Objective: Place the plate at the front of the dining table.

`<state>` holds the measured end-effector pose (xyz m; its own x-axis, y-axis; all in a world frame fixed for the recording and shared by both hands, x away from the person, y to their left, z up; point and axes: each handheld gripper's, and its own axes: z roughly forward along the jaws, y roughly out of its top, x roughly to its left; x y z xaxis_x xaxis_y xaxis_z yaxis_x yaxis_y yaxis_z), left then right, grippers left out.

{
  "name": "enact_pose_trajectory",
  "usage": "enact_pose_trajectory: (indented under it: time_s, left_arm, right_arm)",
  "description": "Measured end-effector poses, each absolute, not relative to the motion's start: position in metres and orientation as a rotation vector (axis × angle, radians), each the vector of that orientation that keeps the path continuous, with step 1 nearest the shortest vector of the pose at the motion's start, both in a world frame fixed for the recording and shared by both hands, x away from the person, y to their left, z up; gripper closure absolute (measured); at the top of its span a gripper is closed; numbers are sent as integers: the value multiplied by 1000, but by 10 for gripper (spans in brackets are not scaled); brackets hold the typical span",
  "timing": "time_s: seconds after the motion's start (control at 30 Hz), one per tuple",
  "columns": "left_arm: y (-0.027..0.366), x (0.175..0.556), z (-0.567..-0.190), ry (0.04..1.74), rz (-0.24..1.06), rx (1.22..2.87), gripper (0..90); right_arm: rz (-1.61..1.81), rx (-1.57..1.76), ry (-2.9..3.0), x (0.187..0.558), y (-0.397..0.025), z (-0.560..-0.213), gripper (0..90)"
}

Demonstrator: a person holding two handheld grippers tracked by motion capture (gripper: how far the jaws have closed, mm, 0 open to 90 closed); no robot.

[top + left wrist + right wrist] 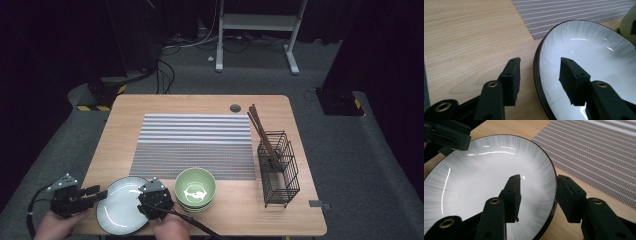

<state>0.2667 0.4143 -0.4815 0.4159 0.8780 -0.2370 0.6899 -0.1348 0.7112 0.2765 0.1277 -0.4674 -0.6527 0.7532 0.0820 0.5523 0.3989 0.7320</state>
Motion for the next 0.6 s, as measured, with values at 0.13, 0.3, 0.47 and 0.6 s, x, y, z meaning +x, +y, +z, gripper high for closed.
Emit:
enact_pose_trajectory:
  time_s: [0.13,0.3,0.47,0.6]
  left_arm:
    - [413,266,-481,1341,291,1896,523]
    - [411,262,-482,1348,301,1890,540]
    - [405,259,-482,1362,323,1887,579]
    - [402,257,-484,1363,311,1898,584]
  right_arm:
    - [1081,1176,2404,277,126,-469,538]
    - [1070,1217,2433,277,126,-472,525]
    - [1064,1279,2429,280,126,-475,536]
    - [1064,1292,2428,280,126,-475,530]
